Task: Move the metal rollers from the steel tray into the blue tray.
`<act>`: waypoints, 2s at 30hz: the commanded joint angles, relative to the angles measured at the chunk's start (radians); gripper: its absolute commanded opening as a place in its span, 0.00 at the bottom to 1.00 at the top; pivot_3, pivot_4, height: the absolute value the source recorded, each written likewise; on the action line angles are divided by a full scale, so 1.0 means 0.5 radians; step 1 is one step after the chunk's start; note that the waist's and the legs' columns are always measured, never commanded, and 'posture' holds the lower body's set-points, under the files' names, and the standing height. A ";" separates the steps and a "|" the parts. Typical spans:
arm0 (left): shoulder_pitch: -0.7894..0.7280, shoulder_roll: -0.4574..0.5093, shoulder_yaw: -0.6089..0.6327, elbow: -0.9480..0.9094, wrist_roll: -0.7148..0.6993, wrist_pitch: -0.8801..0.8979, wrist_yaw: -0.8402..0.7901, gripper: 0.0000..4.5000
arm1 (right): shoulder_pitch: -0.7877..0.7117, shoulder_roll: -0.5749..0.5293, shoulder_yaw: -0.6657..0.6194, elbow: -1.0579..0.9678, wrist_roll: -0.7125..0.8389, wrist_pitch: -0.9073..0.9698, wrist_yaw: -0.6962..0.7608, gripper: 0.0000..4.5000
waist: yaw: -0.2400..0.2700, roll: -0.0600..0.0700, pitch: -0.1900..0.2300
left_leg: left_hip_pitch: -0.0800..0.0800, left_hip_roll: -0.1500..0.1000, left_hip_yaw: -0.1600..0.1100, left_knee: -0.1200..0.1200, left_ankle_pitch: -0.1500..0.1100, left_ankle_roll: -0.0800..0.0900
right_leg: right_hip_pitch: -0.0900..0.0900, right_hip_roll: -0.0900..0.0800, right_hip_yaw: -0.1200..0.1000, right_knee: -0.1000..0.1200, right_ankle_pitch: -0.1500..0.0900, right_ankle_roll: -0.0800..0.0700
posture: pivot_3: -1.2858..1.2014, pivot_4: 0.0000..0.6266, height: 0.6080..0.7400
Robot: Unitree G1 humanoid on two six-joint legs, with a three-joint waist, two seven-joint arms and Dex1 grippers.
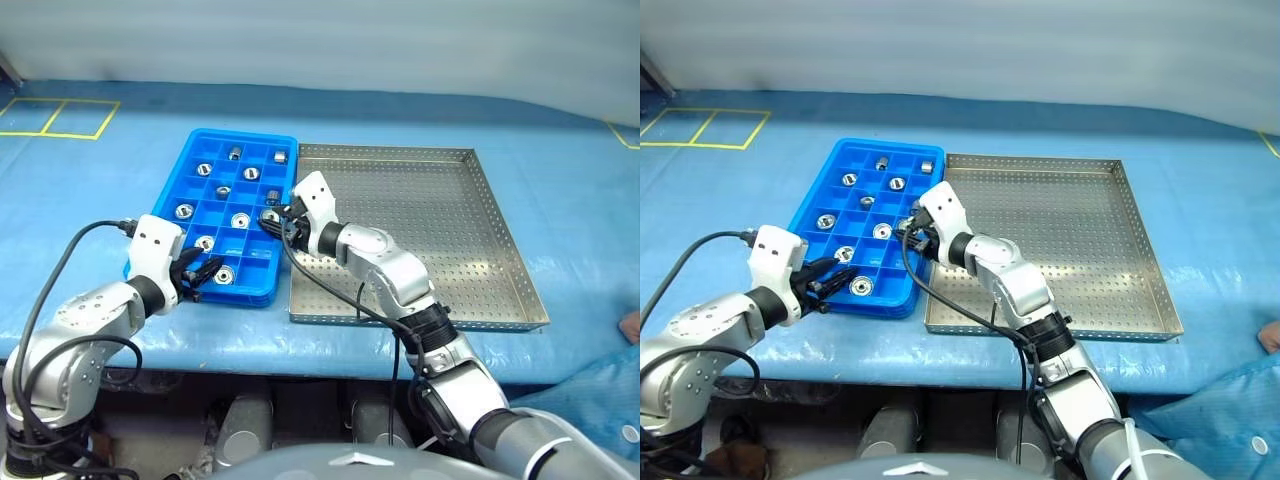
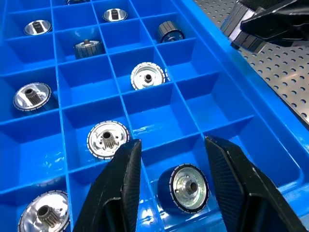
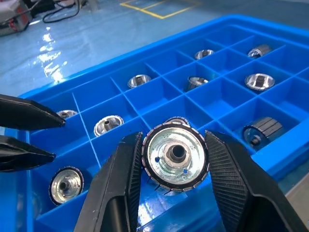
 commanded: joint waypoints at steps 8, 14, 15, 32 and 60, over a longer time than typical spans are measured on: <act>-0.018 -0.019 -0.007 -0.057 -0.003 -0.023 0.053 0.49 | 0.009 0.005 -0.003 -0.123 -0.026 -0.086 0.067 0.58 | 0.023 0.000 0.000 | 0.001 0.000 0.000 0.001 0.000 0.000 | 0.001 0.000 0.000 0.000 0.000 -0.001 | 0.60 0.24 1.00; -0.099 -0.042 -0.098 0.014 0.007 -0.058 0.038 0.49 | 0.095 -0.017 -0.172 -0.331 -0.025 -0.147 -0.092 0.79 | 0.022 0.000 0.000 | 0.000 0.000 0.000 0.001 0.000 -0.001 | 0.001 0.000 -0.001 0.000 0.000 -0.001 | 0.59 0.24 1.00; -0.112 -0.047 -0.125 0.023 0.015 -0.083 0.033 0.49 | 0.125 -0.046 -0.199 -0.383 -0.059 -0.165 -0.142 0.79 | 0.021 0.000 0.000 | 0.000 0.000 0.000 0.001 0.000 -0.001 | 0.001 0.000 -0.001 0.000 0.000 -0.001 | 0.59 0.24 1.00; -0.407 -0.259 -0.579 0.492 0.337 -0.787 -0.078 0.49 | 0.877 -0.727 -0.565 -1.128 -0.057 -0.091 -0.096 0.97 | -0.071 0.000 0.000 | -0.001 -0.002 0.004 0.003 0.000 -0.001 | 0.001 -0.003 0.002 -0.002 0.000 0.000 | 0.52 0.24 1.00; -0.485 -0.268 -0.585 0.594 0.372 -0.879 -0.181 0.99 | 0.931 -0.715 -0.539 -1.143 -0.097 -0.107 -0.144 1.00 | -0.153 0.000 0.000 | -0.001 -0.002 0.005 0.010 0.000 0.000 | 0.003 -0.002 0.005 0.000 0.002 0.004 | 0.51 0.24 1.00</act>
